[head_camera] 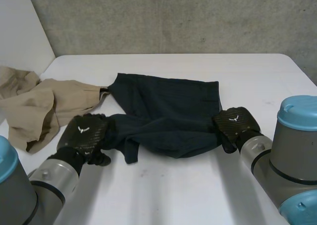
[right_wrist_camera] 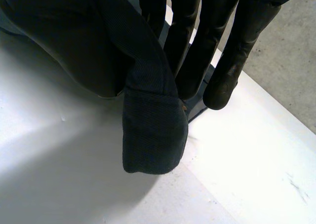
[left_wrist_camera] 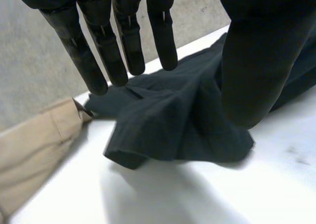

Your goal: Fold the laundry.

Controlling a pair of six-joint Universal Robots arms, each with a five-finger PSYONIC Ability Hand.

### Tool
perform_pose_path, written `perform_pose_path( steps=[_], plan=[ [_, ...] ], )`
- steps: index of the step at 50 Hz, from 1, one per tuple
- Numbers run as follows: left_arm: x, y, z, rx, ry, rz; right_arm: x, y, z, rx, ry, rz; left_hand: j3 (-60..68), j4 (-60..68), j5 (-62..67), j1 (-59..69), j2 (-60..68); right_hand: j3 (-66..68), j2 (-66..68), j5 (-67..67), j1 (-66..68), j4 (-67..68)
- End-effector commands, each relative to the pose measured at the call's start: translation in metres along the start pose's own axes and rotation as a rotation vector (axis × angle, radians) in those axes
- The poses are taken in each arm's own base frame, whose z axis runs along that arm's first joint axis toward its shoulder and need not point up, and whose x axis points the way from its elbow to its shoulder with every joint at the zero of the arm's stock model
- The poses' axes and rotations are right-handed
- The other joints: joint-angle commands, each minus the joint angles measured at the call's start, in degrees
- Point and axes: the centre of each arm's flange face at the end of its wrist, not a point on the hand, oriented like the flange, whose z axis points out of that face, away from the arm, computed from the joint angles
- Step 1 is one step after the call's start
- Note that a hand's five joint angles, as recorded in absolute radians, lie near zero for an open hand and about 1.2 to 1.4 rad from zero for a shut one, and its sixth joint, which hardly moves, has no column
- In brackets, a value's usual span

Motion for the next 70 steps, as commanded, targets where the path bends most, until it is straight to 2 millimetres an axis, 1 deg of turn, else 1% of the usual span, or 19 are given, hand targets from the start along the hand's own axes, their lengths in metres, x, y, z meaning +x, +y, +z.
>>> perform_pose_path(
  steps=[1,5,12,17,21,32,37,41,47,50,51,59,63,66,67,70],
  plan=[
    [0.001,0.013,0.014,-0.055,0.000,-0.137,-0.001,0.001,-0.002,0.003,0.000,-0.003,4.6,4.3,4.4,4.1,4.4,11.8,12.8,14.4,23.4,12.0],
    [0.001,0.011,0.024,-0.052,0.000,-0.167,0.000,-0.001,-0.006,0.013,0.004,-0.003,4.7,4.5,4.6,4.3,4.6,11.8,12.8,14.4,23.4,12.0],
    [0.002,0.018,0.040,-0.082,-0.005,-0.250,0.001,-0.005,-0.010,0.029,0.010,-0.003,4.5,4.3,4.4,4.1,4.4,11.8,12.8,14.4,23.4,12.0],
    [0.004,0.022,0.053,-0.095,-0.004,-0.323,0.000,-0.003,-0.011,0.023,0.005,-0.003,4.4,4.1,4.2,4.0,4.3,11.8,12.8,14.4,23.4,12.0],
    [0.006,0.025,0.061,-0.110,-0.005,-0.348,0.000,-0.002,-0.011,0.026,0.005,-0.003,3.5,3.3,3.4,3.1,3.4,11.8,12.8,14.4,23.4,12.0],
    [0.017,0.026,0.071,-0.149,0.021,-0.368,0.000,-0.002,-0.011,0.030,0.007,-0.004,5.4,5.2,5.3,5.0,5.3,11.8,12.8,14.4,23.4,12.0],
    [0.025,0.027,0.075,-0.155,0.042,-0.372,0.000,-0.002,-0.011,0.034,0.009,-0.005,10.3,10.0,10.1,9.8,10.1,11.8,12.8,14.4,23.4,12.0],
    [0.026,0.023,0.076,-0.144,0.042,-0.373,0.000,-0.002,-0.011,0.038,0.012,-0.007,12.6,12.4,12.5,12.2,12.5,11.8,12.8,14.4,23.4,12.0],
    [0.026,0.019,0.071,-0.135,0.040,-0.370,0.000,-0.002,-0.010,0.037,0.011,-0.007,10.3,10.0,10.1,9.9,10.2,11.8,12.8,14.4,23.4,12.0],
    [0.024,0.013,0.066,-0.116,0.034,-0.371,0.000,-0.002,-0.010,0.036,0.013,-0.008,9.6,9.4,9.5,9.2,9.5,11.8,12.8,14.4,23.4,12.0],
    [0.021,0.007,0.060,-0.097,0.019,-0.372,0.000,-0.002,-0.010,0.036,0.013,-0.008,9.6,9.4,9.5,9.2,9.5,11.8,12.8,14.4,23.4,12.0],
    [0.007,-0.004,0.028,-0.056,-0.056,-0.364,0.001,-0.002,-0.010,0.036,0.014,-0.007,10.3,10.0,10.1,9.8,10.1,11.8,12.8,14.4,23.4,12.0],
    [0.000,0.001,0.020,-0.068,-0.077,-0.369,0.000,-0.002,-0.010,0.037,0.013,-0.008,12.8,12.5,12.6,12.4,12.6,11.8,12.8,14.4,23.4,12.0],
    [-0.006,0.007,0.019,-0.093,-0.094,-0.374,-0.001,-0.002,-0.010,0.037,0.010,-0.009,15.8,15.6,15.7,15.4,15.7,11.8,12.8,14.4,23.4,12.0],
    [-0.007,0.011,0.018,-0.108,-0.093,-0.376,-0.001,-0.002,-0.011,0.039,0.009,-0.009,16.5,16.2,16.4,16.1,16.4,11.8,12.8,14.4,23.4,12.0],
    [-0.004,0.016,0.017,-0.127,-0.076,-0.375,-0.002,-0.003,-0.011,0.040,0.008,-0.010,16.2,15.9,16.0,15.7,16.0,11.8,12.8,14.4,23.4,12.0]
  ],
)
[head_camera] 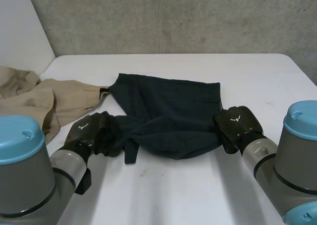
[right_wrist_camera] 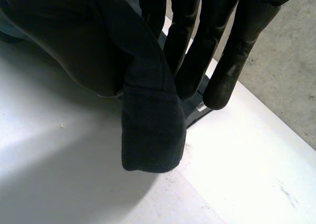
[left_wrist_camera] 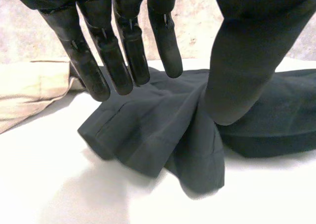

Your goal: Fold the laundry.

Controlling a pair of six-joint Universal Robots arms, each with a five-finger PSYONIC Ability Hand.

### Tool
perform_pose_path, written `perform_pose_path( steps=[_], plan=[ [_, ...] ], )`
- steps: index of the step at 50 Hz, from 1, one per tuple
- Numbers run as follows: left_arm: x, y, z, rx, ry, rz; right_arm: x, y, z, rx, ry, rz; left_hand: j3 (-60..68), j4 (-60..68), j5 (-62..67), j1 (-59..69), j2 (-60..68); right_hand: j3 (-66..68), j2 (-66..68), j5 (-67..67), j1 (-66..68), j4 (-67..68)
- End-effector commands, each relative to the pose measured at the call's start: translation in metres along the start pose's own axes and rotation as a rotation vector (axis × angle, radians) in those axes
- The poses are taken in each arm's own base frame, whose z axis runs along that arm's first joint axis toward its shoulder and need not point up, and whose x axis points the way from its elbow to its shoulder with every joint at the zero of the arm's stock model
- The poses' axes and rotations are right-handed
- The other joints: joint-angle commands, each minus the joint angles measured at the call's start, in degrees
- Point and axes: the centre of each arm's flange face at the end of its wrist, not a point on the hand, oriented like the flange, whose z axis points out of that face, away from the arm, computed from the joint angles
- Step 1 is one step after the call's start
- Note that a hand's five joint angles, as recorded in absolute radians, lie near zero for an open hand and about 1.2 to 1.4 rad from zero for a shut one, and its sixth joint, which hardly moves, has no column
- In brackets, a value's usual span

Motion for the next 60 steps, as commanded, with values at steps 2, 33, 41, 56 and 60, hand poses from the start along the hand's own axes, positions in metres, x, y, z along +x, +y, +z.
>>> perform_pose_path(
  steps=[2,33,41,56,60],
  plan=[
    [-0.011,0.013,0.000,-0.059,-0.013,-0.008,-0.002,0.000,-0.001,0.002,-0.004,-0.002,6.5,6.5,6.7,6.0,6.5,11.8,12.8,14.3,23.4,12.0],
    [0.018,0.028,0.041,-0.094,0.051,-0.042,-0.004,0.002,-0.001,-0.002,-0.011,-0.011,-8.0,-8.0,-7.8,-8.5,-8.0,11.8,12.8,14.3,23.4,12.0],
    [0.023,0.030,0.058,-0.087,0.056,-0.042,-0.005,0.002,-0.002,-0.004,-0.013,-0.011,-6.7,-6.7,-6.4,-7.2,-6.7,11.8,12.8,14.3,23.4,12.0],
    [0.025,0.021,0.082,-0.046,0.042,-0.072,-0.004,-0.001,-0.002,0.007,-0.008,-0.020,38.1,38.1,38.3,37.6,38.0,11.8,12.8,14.3,23.4,12.0],
    [0.027,-0.002,0.065,-0.017,0.035,-0.051,0.004,-0.014,-0.005,0.041,0.014,-0.046,38.1,38.1,38.3,37.6,38.0,11.8,12.8,14.3,23.4,12.0]
  ],
)
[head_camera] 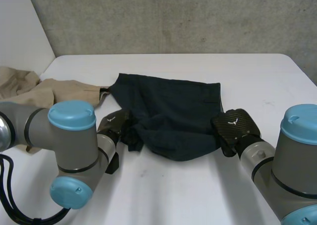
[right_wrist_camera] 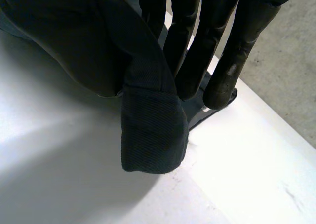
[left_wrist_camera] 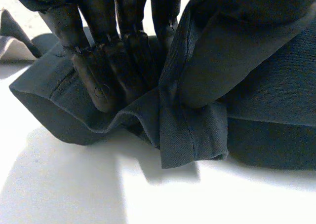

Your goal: Fold the laundry.

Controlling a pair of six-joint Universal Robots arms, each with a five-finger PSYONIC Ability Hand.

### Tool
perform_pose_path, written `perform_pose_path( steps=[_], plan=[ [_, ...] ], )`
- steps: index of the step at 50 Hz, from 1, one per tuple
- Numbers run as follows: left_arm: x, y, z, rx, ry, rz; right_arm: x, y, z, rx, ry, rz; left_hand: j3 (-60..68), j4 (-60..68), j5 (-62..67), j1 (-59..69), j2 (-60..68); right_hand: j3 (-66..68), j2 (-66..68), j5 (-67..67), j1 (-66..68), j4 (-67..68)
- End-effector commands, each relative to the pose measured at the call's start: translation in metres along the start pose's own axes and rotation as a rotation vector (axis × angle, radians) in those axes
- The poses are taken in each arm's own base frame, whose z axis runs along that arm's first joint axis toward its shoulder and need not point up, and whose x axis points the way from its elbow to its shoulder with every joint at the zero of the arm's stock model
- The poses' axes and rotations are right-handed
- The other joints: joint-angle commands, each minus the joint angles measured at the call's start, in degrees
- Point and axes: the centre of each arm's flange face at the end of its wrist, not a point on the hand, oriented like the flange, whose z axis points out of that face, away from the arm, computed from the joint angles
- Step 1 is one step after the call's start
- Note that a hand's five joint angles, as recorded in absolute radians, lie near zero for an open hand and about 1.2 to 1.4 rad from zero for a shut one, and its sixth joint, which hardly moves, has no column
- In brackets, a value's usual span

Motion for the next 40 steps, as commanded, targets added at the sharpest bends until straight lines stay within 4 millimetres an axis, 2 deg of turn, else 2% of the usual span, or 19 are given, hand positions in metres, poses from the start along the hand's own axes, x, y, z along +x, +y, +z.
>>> perform_pose_path(
  steps=[1,5,9,10,12,13,16,17,22,24,27,28,30,34,36,40],
  plan=[
    [0.005,-0.034,-0.025,0.051,-0.013,0.022,0.012,-0.021,-0.005,0.057,0.037,-0.043,12.5,11.6,14.4,14.1,12.1,11.8,12.8,14.3,23.4,12.0],
    [0.008,-0.062,-0.054,0.079,-0.011,0.113,0.029,-0.051,-0.023,0.129,0.095,-0.187,12.5,11.6,14.4,14.1,12.1,11.8,12.8,14.3,23.4,12.0],
    [0.011,-0.078,-0.086,0.064,-0.017,0.355,0.041,-0.076,-0.041,0.175,0.139,-0.305,12.5,11.6,14.4,14.1,12.1,11.8,12.8,14.3,23.4,12.0],
    [0.011,-0.081,-0.101,0.056,-0.020,0.474,0.044,-0.080,-0.044,0.178,0.146,-0.325,12.5,11.6,14.4,14.1,12.1,11.8,12.8,14.3,23.4,12.0],
    [0.010,-0.081,-0.114,0.042,-0.021,0.596,0.047,-0.084,-0.050,0.168,0.153,-0.360,12.5,11.6,14.4,14.1,12.1,11.8,12.8,14.3,23.4,12.0],
    [0.009,-0.078,-0.126,0.029,-0.020,0.711,0.049,-0.085,-0.056,0.142,0.143,-0.389,12.5,11.6,14.4,14.1,12.1,11.8,12.8,14.3,23.4,12.0],
    [0.009,-0.072,-0.144,0.017,-0.009,0.878,0.051,-0.086,-0.066,0.097,0.118,-0.424,12.5,11.6,14.4,14.1,12.1,11.8,12.8,14.3,23.4,12.0],
    [0.012,-0.068,-0.156,0.021,0.009,0.972,0.051,-0.086,-0.073,0.064,0.097,-0.440,12.5,11.6,14.4,14.1,12.1,11.8,12.8,14.3,23.4,12.0],
    [0.012,-0.054,-0.178,0.025,0.043,1.138,0.050,-0.075,-0.083,-0.047,0.024,-0.455,12.5,11.6,14.4,14.1,12.1,11.8,12.8,14.3,23.4,12.0],
    [0.013,-0.050,-0.178,0.021,0.056,1.144,0.049,-0.068,-0.085,-0.088,-0.006,-0.447,12.5,11.6,14.4,14.1,12.1,11.8,12.8,14.3,23.4,12.0],
    [0.017,-0.041,-0.168,0.021,0.076,1.136,0.044,-0.060,-0.083,-0.114,-0.039,-0.436,12.5,11.6,14.4,14.1,12.1,11.8,12.8,14.3,23.4,12.0],
    [0.018,-0.036,-0.161,0.014,0.082,1.134,0.040,-0.050,-0.077,-0.140,-0.071,-0.433,12.5,11.6,14.4,14.1,12.1,11.8,12.8,14.3,23.4,12.0],
    [0.018,-0.024,-0.140,-0.005,0.086,1.137,0.033,-0.039,-0.068,-0.174,-0.117,-0.431,12.5,11.6,14.4,14.1,12.1,11.8,12.8,14.3,23.4,12.0],
    [0.022,-0.016,-0.106,0.005,0.078,1.140,0.022,-0.015,-0.046,-0.245,-0.184,-0.412,12.5,11.6,14.4,14.1,12.1,11.8,12.8,14.3,23.4,12.0],
    [0.024,-0.016,-0.093,0.016,0.074,1.138,0.020,-0.010,-0.037,-0.243,-0.183,-0.406,12.5,11.6,14.4,14.1,12.1,11.8,12.8,14.3,23.4,12.0],
    [0.033,-0.026,-0.053,0.092,0.052,1.123,0.024,-0.016,-0.018,-0.172,-0.117,-0.378,12.5,11.6,14.4,14.1,12.1,11.8,12.8,14.3,23.4,12.0]
  ],
)
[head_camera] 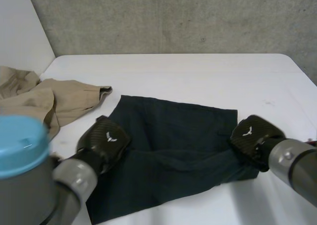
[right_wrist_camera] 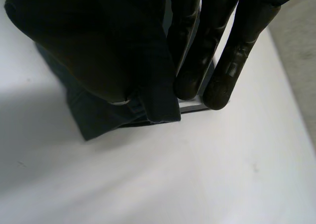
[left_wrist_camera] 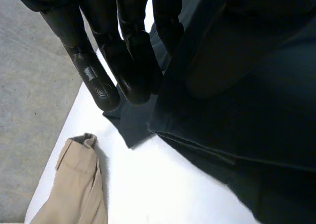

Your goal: Fold the laundry.

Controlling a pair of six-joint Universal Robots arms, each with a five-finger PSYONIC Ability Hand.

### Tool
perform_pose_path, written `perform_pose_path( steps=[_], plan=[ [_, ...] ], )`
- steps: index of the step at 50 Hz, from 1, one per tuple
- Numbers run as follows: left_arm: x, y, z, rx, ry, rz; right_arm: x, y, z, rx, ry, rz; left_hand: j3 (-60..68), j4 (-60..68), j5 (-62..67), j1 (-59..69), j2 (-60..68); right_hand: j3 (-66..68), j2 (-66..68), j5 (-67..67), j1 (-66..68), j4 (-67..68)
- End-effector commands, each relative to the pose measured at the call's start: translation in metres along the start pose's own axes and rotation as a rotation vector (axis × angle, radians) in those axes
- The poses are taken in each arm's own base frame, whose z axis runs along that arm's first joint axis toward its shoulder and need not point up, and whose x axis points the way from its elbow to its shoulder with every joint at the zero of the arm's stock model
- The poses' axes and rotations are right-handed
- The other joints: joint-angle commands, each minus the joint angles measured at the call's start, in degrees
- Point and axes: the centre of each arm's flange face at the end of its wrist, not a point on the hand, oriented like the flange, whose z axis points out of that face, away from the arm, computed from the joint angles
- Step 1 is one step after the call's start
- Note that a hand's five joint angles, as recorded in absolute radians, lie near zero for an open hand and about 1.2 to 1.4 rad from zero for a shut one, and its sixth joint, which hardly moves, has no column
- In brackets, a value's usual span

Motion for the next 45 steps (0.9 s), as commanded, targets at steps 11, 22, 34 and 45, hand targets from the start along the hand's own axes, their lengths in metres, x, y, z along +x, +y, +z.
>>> perform_pose_path(
  steps=[11,22,34,45],
  plan=[
    [-0.033,-0.035,0.164,0.197,-0.253,-0.045,0.030,-0.016,0.101,0.116,0.194,0.142,11.8,11.3,12.8,14.1,11.5,11.8,12.8,14.3,23.4,11.9],
    [-0.036,-0.042,0.221,0.264,-0.337,-0.002,0.051,-0.011,0.173,0.077,0.396,0.143,11.8,11.3,12.8,14.1,11.5,11.8,12.8,14.3,23.4,11.9],
    [-0.123,-0.126,0.188,0.527,-0.625,-0.032,0.137,-0.090,0.130,0.470,0.706,0.189,11.8,11.3,12.8,14.1,11.5,11.8,12.8,14.3,23.4,11.9],
    [-0.229,-0.208,0.076,0.881,-0.924,-0.269,0.224,-0.168,0.022,0.892,1.097,0.220,11.8,11.3,12.8,14.1,11.5,11.8,12.8,14.3,23.4,11.9]
  ],
)
